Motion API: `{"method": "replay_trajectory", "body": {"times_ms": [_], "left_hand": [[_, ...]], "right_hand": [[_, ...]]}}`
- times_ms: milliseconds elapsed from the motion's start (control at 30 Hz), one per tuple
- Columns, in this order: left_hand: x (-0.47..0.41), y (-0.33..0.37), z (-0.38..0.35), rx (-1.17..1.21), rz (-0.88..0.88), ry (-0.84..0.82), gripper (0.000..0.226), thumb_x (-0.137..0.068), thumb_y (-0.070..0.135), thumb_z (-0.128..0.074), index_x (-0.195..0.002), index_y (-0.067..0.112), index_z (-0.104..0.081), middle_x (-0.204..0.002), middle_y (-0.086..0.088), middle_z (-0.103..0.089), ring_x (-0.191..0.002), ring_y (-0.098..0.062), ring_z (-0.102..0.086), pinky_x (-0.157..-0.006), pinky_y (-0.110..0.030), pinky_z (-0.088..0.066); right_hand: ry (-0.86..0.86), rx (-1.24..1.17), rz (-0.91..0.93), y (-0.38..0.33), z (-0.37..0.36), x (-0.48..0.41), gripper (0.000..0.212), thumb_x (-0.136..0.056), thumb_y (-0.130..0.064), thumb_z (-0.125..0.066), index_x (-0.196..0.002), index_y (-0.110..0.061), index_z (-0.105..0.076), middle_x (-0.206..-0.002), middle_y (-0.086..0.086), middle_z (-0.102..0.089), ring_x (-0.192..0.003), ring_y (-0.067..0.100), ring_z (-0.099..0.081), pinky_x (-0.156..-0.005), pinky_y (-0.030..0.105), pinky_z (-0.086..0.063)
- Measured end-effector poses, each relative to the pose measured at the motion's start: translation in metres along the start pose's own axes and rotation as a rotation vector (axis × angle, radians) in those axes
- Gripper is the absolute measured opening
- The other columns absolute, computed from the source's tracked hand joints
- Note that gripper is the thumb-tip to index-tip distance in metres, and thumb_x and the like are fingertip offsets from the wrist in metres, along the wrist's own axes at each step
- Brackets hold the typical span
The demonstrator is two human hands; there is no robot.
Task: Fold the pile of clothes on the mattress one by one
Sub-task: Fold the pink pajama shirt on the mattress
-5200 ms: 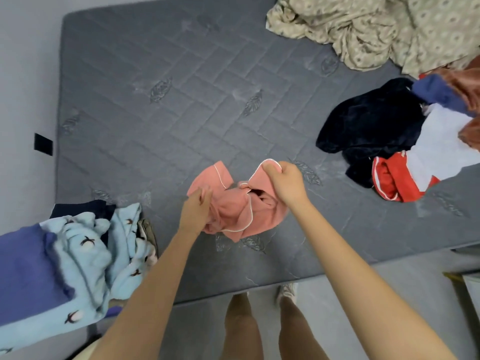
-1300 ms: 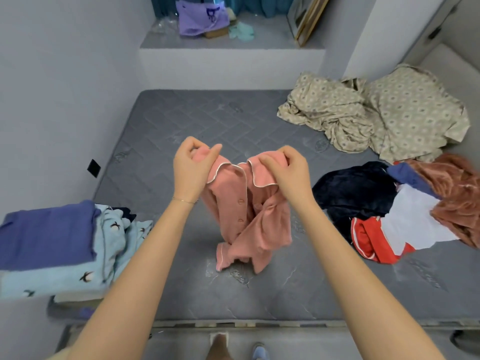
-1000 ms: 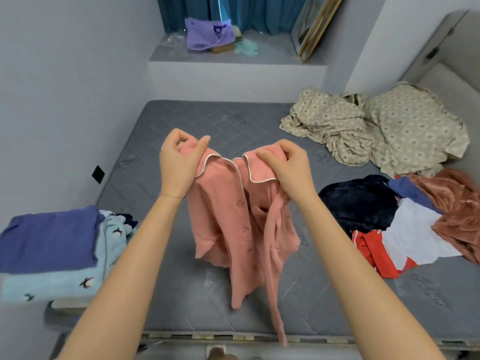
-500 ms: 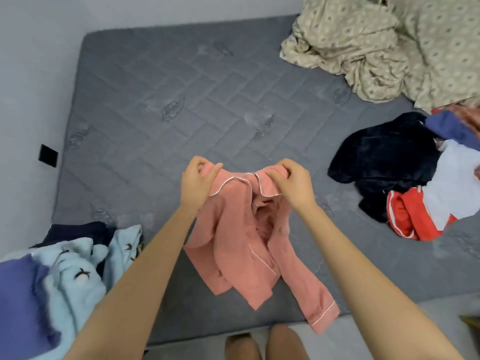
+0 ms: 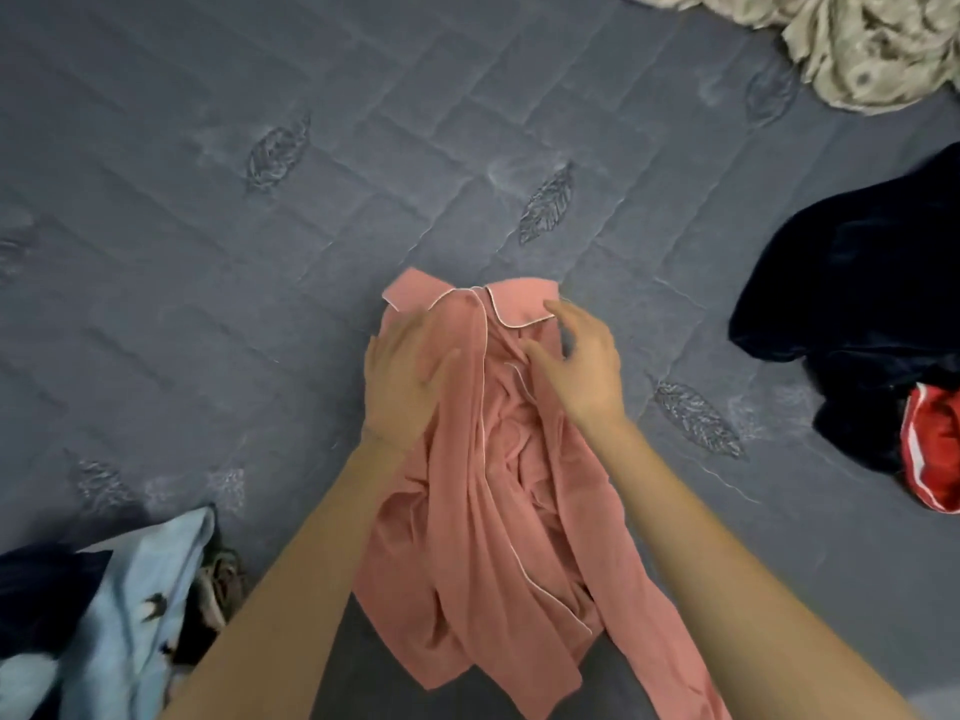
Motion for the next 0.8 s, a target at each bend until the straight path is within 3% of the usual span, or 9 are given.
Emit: {"method": "replay_trajectory", "body": {"times_ms": [67,167,200,300,367,467,600,700,800], "left_hand": [[0.003,0.011,-0.008,0.045,0.001,-0.019,0.055,-0.089,0.051,-0.051,-0.131,0.017,-0.055,-0.129,-0.009,-0.059,-0.118,-0.032,-0.055,-0.107,-0.044,-0.036],[0.012,0.035,-0.02,0.065,-0.098,0.015,0.046,-0.084,0.024,-0.071,-0.123,0.002,-0.062,-0.123,-0.019,-0.063,-0.115,-0.038,-0.058,-0.11,-0.021,-0.015],[0.013,0.039,-0.028,0.073,-0.128,-0.035,0.046,-0.085,0.023,-0.067,-0.126,0.002,-0.06,-0.125,-0.02,-0.061,-0.118,-0.038,-0.055,-0.111,-0.024,-0.016],[0.017,0.042,-0.064,0.025,-0.123,-0.223,0.052,-0.088,0.033,-0.044,-0.136,0.014,-0.053,-0.135,-0.017,-0.052,-0.128,-0.037,-0.046,-0.108,-0.052,-0.034],[0.019,0.046,-0.082,-0.04,-0.157,-0.284,0.051,-0.087,0.026,-0.039,-0.135,0.019,-0.052,-0.135,-0.018,-0.049,-0.124,-0.038,-0.046,-0.101,-0.057,-0.04],[0.019,0.06,-0.103,-0.091,-0.392,-0.286,0.048,-0.081,0.016,-0.038,-0.126,0.018,-0.057,-0.128,-0.023,-0.054,-0.117,-0.032,-0.041,-0.099,-0.054,-0.042],[0.014,0.072,-0.117,-0.206,-0.639,-0.269,0.035,-0.081,0.022,-0.041,-0.093,0.015,-0.074,-0.13,-0.016,-0.059,-0.125,-0.031,-0.044,-0.103,-0.042,-0.023],[0.01,0.078,-0.12,-0.088,-0.666,-0.252,0.026,-0.083,0.018,-0.048,-0.087,0.011,-0.072,-0.12,-0.009,-0.067,-0.116,-0.03,-0.055,-0.101,-0.039,-0.032],[0.001,0.096,-0.116,0.132,-0.5,-0.202,0.019,-0.084,0.011,-0.055,-0.094,0.009,-0.071,-0.111,-0.005,-0.07,-0.109,-0.024,-0.059,-0.096,-0.037,-0.044]], "right_hand": [[-0.028,0.03,-0.002,0.016,-0.005,0.002,0.063,-0.076,-0.055,-0.061,-0.126,-0.016,-0.062,-0.126,0.008,-0.062,-0.121,0.028,-0.052,-0.104,0.045,-0.039],[-0.08,0.104,-0.066,0.04,-0.003,0.01,0.066,-0.074,-0.061,-0.049,-0.122,-0.018,-0.06,-0.122,0.008,-0.061,-0.12,0.029,-0.051,-0.105,0.044,-0.037],[-0.087,0.124,-0.095,0.047,-0.001,0.014,0.063,-0.075,-0.059,-0.052,-0.122,-0.018,-0.06,-0.123,0.008,-0.06,-0.121,0.029,-0.05,-0.105,0.043,-0.036],[-0.097,0.169,-0.196,0.071,0.007,0.03,0.054,-0.08,-0.048,-0.069,-0.121,-0.015,-0.06,-0.121,0.007,-0.055,-0.116,0.029,-0.05,-0.099,0.042,-0.04],[-0.133,0.17,-0.255,0.085,0.007,0.041,0.049,-0.08,-0.045,-0.071,-0.111,-0.01,-0.058,-0.114,0.008,-0.054,-0.107,0.03,-0.053,-0.088,0.038,-0.043],[-0.229,0.147,-0.308,0.1,0.001,0.056,0.041,-0.079,-0.042,-0.071,-0.102,-0.013,-0.054,-0.105,0.007,-0.059,-0.097,0.029,-0.057,-0.073,0.032,-0.04],[-0.262,0.085,-0.306,0.113,-0.006,0.074,0.039,-0.08,-0.044,-0.069,-0.106,-0.017,-0.059,-0.109,0.002,-0.06,-0.1,0.026,-0.058,-0.081,0.038,-0.05],[-0.231,0.077,-0.289,0.117,-0.01,0.08,0.047,-0.079,-0.05,-0.067,-0.112,-0.017,-0.058,-0.117,0.004,-0.057,-0.108,0.027,-0.053,-0.086,0.041,-0.048],[-0.249,0.101,-0.302,0.12,-0.011,0.082,0.054,-0.08,-0.049,-0.067,-0.115,-0.011,-0.053,-0.117,0.008,-0.056,-0.11,0.029,-0.05,-0.087,0.042,-0.046]]}}
Point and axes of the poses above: each hand's wrist, its own x-axis away from the middle knuckle, its own z-axis out of the back of the hand, y = z × x, the point moved 2 cm from there along -x, towards the middle knuckle
